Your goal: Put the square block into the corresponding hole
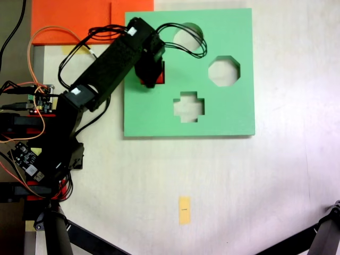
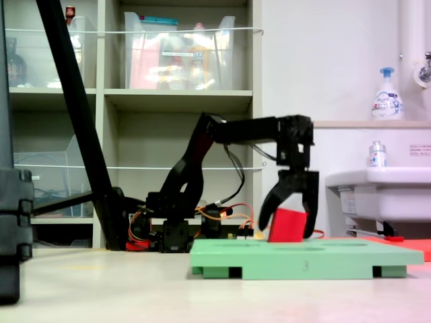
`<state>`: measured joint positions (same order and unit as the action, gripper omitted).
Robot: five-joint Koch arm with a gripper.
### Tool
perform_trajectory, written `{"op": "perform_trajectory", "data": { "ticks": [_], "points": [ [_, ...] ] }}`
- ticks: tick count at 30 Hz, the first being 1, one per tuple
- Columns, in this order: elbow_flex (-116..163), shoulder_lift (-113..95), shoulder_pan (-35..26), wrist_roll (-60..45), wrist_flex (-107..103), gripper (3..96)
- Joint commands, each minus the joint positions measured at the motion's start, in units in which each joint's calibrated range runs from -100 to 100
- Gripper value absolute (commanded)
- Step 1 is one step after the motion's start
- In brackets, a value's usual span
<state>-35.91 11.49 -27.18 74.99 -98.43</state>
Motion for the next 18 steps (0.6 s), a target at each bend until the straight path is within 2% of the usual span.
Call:
{"op": "perform_trajectory", "data": {
  "ticks": [1,4,6,9,14,18],
  "points": [
    [-1.47,-1.02,-0.24,-0.49,-1.57,57.9],
    [0.42,-2.41,-0.24,-0.49,-1.57,71.1],
    [0.32,-3.39,-0.20,-0.54,-1.57,85.4],
    [0.02,-5.63,-0.20,-0.83,-1.57,95.6],
    [-4.56,-17.22,-0.15,-4.35,-1.57,95.6],
    [-15.03,-26.85,0.98,-15.34,-1.57,95.5]
  ]
}}
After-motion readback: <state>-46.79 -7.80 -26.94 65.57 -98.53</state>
